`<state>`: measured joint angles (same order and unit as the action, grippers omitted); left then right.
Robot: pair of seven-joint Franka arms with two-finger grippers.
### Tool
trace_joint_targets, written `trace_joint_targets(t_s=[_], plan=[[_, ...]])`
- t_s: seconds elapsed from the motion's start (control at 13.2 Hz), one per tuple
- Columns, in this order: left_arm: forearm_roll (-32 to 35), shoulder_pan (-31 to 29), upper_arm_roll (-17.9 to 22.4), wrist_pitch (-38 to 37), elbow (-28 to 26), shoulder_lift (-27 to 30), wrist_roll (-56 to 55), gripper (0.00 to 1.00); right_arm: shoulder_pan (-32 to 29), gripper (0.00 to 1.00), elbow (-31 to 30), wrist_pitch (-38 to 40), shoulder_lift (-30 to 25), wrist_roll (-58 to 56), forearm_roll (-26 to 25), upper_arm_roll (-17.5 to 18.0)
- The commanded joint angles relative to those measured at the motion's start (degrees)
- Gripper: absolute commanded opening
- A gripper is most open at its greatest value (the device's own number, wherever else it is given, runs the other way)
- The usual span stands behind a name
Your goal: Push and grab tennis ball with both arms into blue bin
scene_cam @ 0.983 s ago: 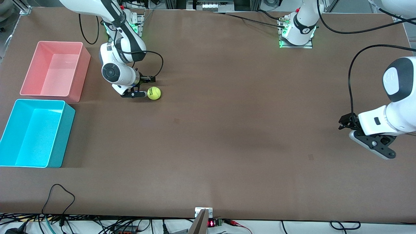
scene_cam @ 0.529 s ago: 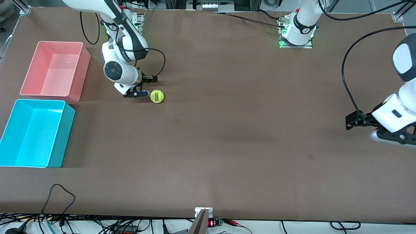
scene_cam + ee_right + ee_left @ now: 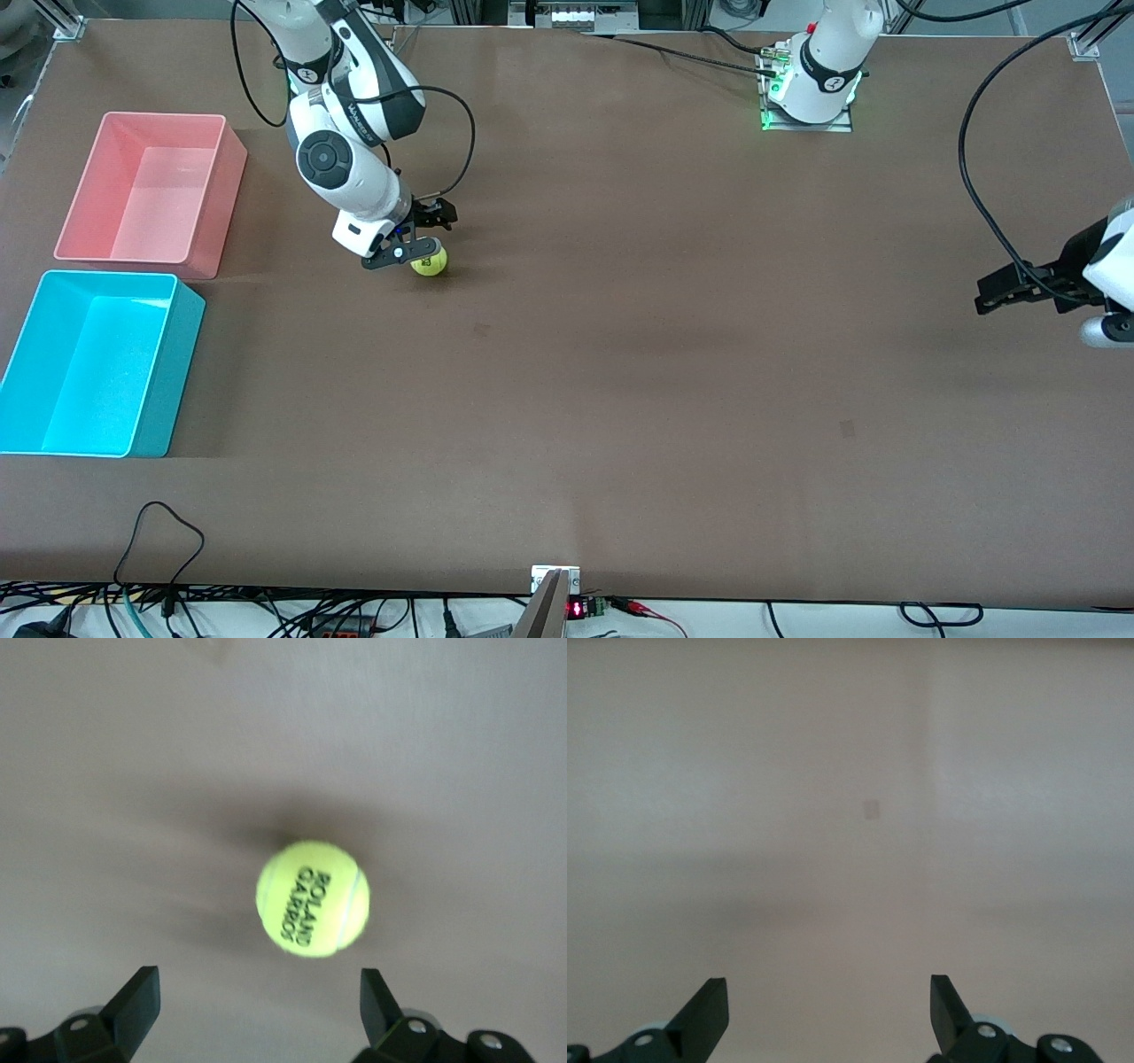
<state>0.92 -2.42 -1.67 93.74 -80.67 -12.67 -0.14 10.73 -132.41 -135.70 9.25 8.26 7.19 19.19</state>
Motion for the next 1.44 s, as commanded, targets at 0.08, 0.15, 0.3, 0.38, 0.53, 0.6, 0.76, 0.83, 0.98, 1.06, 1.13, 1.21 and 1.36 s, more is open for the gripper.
trace_joint_targets(t_s=[0.08,0.15,0.3,0.38,0.53,0.6,0.76,0.83,0.98,1.06,1.13,1.21,1.36], plan=[[-0.8,-1.6,-1.7,-0.6,-6.5,5.3,-0.9,1.00,-0.2,1.00,0.6,-5.1,2.7,-3.0,-2.4,-0.2],[-0.8,-1.6,-1.7,-0.4,-7.0,5.9,-1.1,1.00,-0.4,1.00,0.5,-5.3,3.5,-3.9,-2.4,-0.3],[-0.8,-2.2,-2.2,2.3,-10.5,7.7,-1.1,1.00,-0.5,1.00,0.4,-5.4,4.5,-4.2,-3.0,-0.5],[-0.8,-2.2,-2.3,3.8,-12.7,9.1,-1.1,1.00,-0.7,1.00,0.5,-5.6,4.8,-4.1,-4.5,-0.5],[-0.8,-2.2,-2.4,4.2,-15.3,11.3,-1.2,1.00,-2.5,1.00,0.4,-7.7,6.9,-4.2,-7.4,-0.5],[-0.8,-2.2,-2.5,3.9,-15.9,11.7,-1.4,1.00,-2.6,1.00,0.4,-7.9,7.4,-4.2,-7.5,-0.5],[-0.8,-2.2,-2.6,3.4,-16.6,12.2,-1.6,1.00,-2.6,1.00,0.4,-8.2,8.3,-4.2,-7.5,-0.5],[-0.8,-2.0,-2.6,2.9,-16.9,12.2,-1.6,1.00,-2.5,1.00,0.4,-9.2,9.5,-4.2,-7.5,-0.5],[-0.8,-2.1,-2.8,2.9,-16.9,12.2,-1.5,1.00,-2.2,1.00,0.4,-10.4,10.9,-4.1,-7.5,-0.5],[-0.7,-2.1,-2.9,2.4,-16.9,12.4,-1.6,1.00,-2.2,1.00,0.4,-10.4,11.0,-4.1,-7.5,-0.5],[-0.7,-2.1,-3.2,1.8,-16.9,12.6,-1.9,1.00,-2.2,1.00,0.4,-10.4,11.2,-4.1,-7.6,-0.5],[-0.6,-2.2,-3.2,1.7,-16.8,12.4,-2.0,1.00,-2.2,1.00,0.4,-10.4,11.3,-4.1,-7.6,-0.5],[-0.6,-2.2,-3.1,1.4,-16.4,12.0,-2.1,1.00,-2.0,1.00,0.3,-10.4,11.8,-4.1,-7.6,-0.5]])
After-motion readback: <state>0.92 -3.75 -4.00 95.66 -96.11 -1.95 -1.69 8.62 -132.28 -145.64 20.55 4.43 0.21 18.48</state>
